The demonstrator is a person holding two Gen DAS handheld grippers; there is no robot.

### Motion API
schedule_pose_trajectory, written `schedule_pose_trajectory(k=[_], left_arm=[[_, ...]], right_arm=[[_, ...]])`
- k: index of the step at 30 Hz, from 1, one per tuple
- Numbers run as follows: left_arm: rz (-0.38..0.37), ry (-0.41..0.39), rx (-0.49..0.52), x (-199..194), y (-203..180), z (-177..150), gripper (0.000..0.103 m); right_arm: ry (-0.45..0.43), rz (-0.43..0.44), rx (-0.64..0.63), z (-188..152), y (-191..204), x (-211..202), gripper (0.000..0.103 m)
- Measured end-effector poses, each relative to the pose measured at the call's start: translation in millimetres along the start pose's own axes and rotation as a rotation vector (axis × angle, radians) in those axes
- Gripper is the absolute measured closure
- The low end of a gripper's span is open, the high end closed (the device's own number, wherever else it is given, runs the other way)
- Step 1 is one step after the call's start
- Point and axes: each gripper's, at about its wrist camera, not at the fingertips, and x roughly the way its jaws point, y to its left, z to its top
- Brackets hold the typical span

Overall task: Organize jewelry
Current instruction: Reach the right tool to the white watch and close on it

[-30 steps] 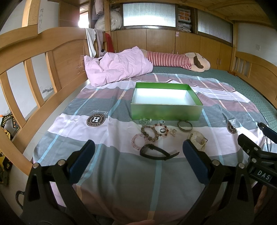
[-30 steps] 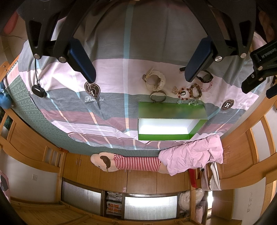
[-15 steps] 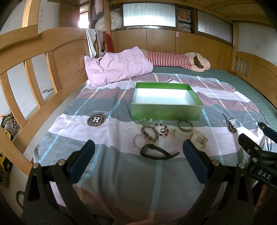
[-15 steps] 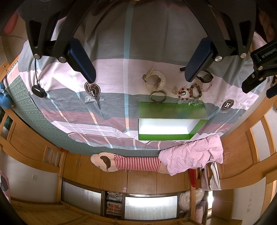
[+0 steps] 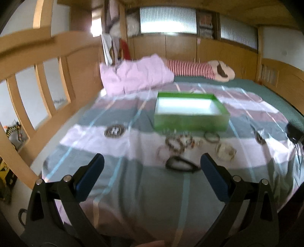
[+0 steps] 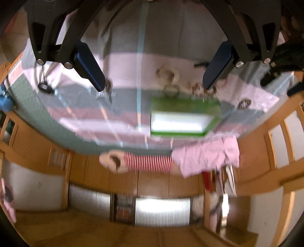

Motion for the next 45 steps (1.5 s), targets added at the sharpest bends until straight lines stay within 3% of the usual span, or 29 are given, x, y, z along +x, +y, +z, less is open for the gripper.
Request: schedule_pose_trajectory(k=[2, 5, 7, 9, 10, 12, 14, 17, 20, 24, 26, 29, 33, 35, 37, 39, 42, 44, 45], left_arm=[[-0.044, 0.038, -0.058, 2, 16, -1, 0.003], [-0.023, 0.074, -0.059, -1, 28, -1, 0.004], [0.006, 0.023, -0.029, -10, 33, -1, 0.004], [0.007, -0.014, -0.023, -17, 36, -3, 0.004], [-0.010, -0.016, -0.018, -18, 36, -5, 0.004], [-0.061, 0.024, 0.000, -12, 31, -8, 0.004], [-0.115, 0.071, 0.003, -3, 27, -11, 0.004], [-0.164, 0.080, -0.007, 4, 22, -5, 0.004], [-0.195, 0.066, -0.026, 11, 18, 15, 0.004], [-0.151, 0.010, 0.152, 27, -13, 66, 0.004], [-0.170, 0.001, 0.206, 41, -30, 87, 0.004], [-0.228, 0.066, 0.199, 70, -42, 96, 0.004], [-0.165, 0.142, 0.134, 105, -31, 60, 0.004], [-0.131, 0.211, 0.131, 120, -32, 45, 0.004], [-0.143, 0.192, 0.156, 120, -36, 41, 0.004], [-0.106, 0.179, 0.170, 123, -36, 40, 0.004], [-0.140, 0.222, 0.140, 134, -34, 41, 0.004], [-0.124, 0.222, 0.149, 138, -33, 43, 0.004], [-0.112, 0.218, 0.146, 140, -30, 44, 0.004]], right_arm=[[-0.126, -0.012, -0.019, 2, -1, -16, 0.002], [-0.357, -0.032, -0.077, -3, -3, -44, 0.002], [-0.439, -0.028, -0.119, -8, -3, -49, 0.002], [-0.360, -0.041, -0.151, -8, -1, -36, 0.002], [-0.246, -0.038, -0.177, -9, 2, -20, 0.003], [-0.054, 0.016, -0.160, -13, -2, 9, 0.003], [0.035, 0.077, -0.075, -14, -13, 26, 0.002], [0.106, 0.109, 0.012, -5, -28, 46, 0.002], [0.130, 0.127, 0.002, 16, -32, 65, 0.002], [0.136, 0.151, -0.091, 59, -22, 89, 0.002], [0.177, 0.192, -0.080, 68, -20, 113, 0.002], [0.277, 0.242, -0.015, 46, -21, 143, 0.002], [0.465, 0.282, -0.004, -21, -8, 173, 0.002], [0.447, 0.307, -0.041, -28, 2, 172, 0.003], [0.412, 0.300, -0.085, -33, 10, 172, 0.003], [0.452, 0.329, -0.065, -37, 14, 181, 0.007], [0.494, 0.357, -0.054, -39, 21, 193, 0.026], [0.519, 0.362, -0.054, -42, 21, 200, 0.044], [0.546, 0.368, -0.044, -43, 21, 205, 0.046]])
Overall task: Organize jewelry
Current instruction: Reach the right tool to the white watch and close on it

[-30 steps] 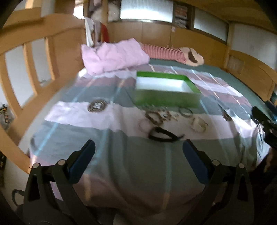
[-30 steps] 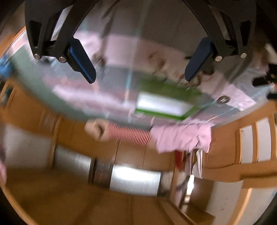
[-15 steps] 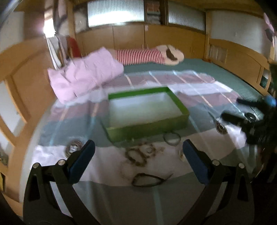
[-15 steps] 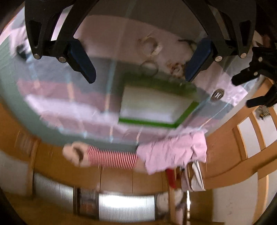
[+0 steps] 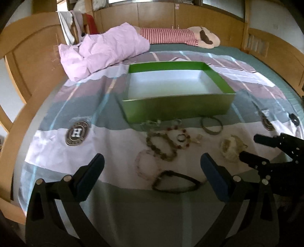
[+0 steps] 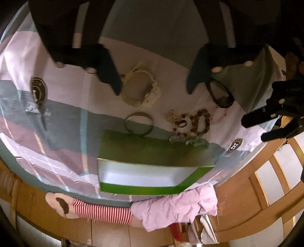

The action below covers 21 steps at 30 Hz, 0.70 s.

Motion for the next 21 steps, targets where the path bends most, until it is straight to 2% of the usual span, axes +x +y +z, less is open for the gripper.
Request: schedule_pose_trajectory(k=[2, 4, 7, 12, 13, 14, 16, 19, 21], left_arm=[[0.010, -0.001, -0.022, 2, 9, 3, 0.004], [0.026, 0.004, -0.063, 4, 24, 7, 0.004], [0.037, 0.006, -0.083, 5, 34, 11, 0.004], [0.021, 0.009, -0.065, 6, 32, 8, 0.004], [0.014, 0.016, -0.062, 7, 31, 6, 0.004], [0.011, 0.024, -0.059, 9, 29, 4, 0.004], [0.006, 0.039, -0.055, 14, 27, 0, 0.004], [-0.023, 0.088, -0.032, 26, 16, -10, 0.004], [-0.035, 0.111, -0.002, 31, 6, -17, 0.010]], right_arm=[[0.027, 0.010, 0.017, 3, -1, 7, 0.060], [0.038, -0.002, 0.015, 5, 1, 12, 0.065], [0.076, 0.011, 0.033, 7, 3, 25, 0.067], [0.091, -0.055, 0.047, 12, 5, 44, 0.067], [0.107, -0.064, 0.052, 13, 4, 50, 0.069], [0.113, -0.081, 0.056, 13, 3, 52, 0.077], [0.100, -0.087, 0.057, 14, 2, 51, 0.078], [0.056, -0.079, 0.043, 17, 4, 35, 0.086], [0.018, -0.072, 0.025, 19, 6, 20, 0.086]])
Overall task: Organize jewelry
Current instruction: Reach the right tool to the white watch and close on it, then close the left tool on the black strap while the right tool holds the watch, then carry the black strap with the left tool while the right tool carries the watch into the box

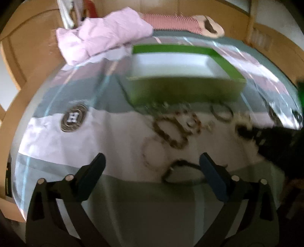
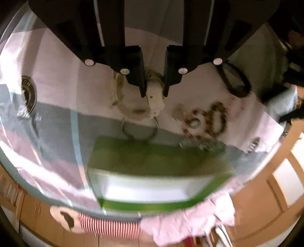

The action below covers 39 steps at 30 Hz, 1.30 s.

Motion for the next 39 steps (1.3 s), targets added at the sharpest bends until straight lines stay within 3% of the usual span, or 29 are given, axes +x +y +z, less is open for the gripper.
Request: schedule_pose_trajectory(k=[4, 8, 13, 16, 22, 24, 25, 31, 36, 39], left_arm=[[0.009, 0.021, 0.030, 9, -7, -7, 0.015], [0.026, 0.068, 0.028, 21, -3, -10, 0.031], [0.015, 0.080, 0.049, 24, -8, -12, 0.031], [0.029, 0.090, 0.083, 30, -16, -13, 0.038], [0.045, 0.137, 0.108, 48, -20, -16, 0.070], [0.047, 0.125, 0.118, 46, -22, -16, 0.093], [0.046, 0.123, 0.118, 44, -22, -15, 0.095], [0.025, 0.021, 0.131, 14, -26, -6, 0.095], [-0.031, -0.126, 0.023, -32, -13, 13, 0.095], [-0.034, -0.173, -0.037, -49, -6, 24, 0.095]], right_arm=[[-0.029, 0.013, -0.009, 3, 0, -15, 0.085], [-0.006, 0.024, -0.010, 3, -2, -12, 0.085], [-0.012, 0.033, -0.017, 3, 1, -17, 0.085], [-0.018, 0.038, -0.013, 3, 1, -19, 0.085], [-0.009, 0.037, 0.006, 3, -5, -18, 0.085], [-0.010, 0.035, 0.006, 3, -5, -18, 0.085], [-0.012, 0.036, 0.008, 3, -5, -19, 0.085], [-0.036, 0.029, 0.003, 3, -3, -24, 0.085], [-0.083, 0.014, 0.014, 7, -5, -35, 0.085], [-0.112, 0.016, 0.017, 13, -5, -45, 0.085]])
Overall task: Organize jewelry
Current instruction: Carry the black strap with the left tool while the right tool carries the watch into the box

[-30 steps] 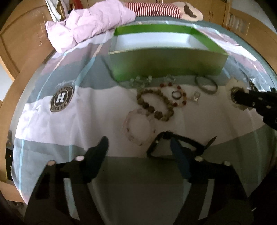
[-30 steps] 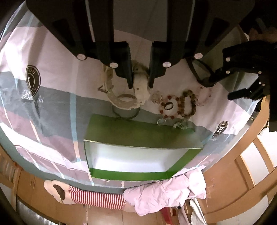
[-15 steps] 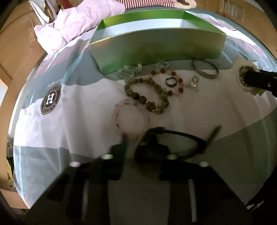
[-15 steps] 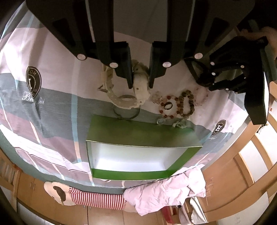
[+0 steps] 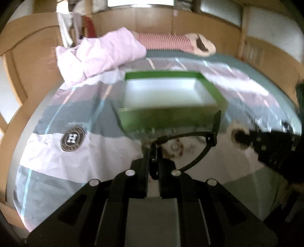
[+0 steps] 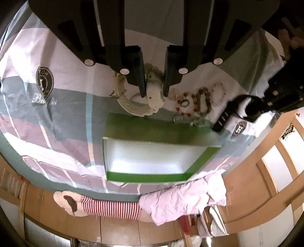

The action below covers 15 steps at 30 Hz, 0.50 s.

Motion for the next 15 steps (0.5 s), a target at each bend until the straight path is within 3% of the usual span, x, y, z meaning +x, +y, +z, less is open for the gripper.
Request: schedule_pose_trajectory(k=[9, 15], left_arm=[[0.008, -0.091, -0.038, -29, -4, 38, 0.095], [-0.017, -0.136, -0.066, -42, -6, 56, 0.095]], right_arm=[[-0.201, -0.018, -0.016, 38, 6, -52, 0.085], [-0.291, -0.023, -0.012, 51, 9, -71, 0.085]])
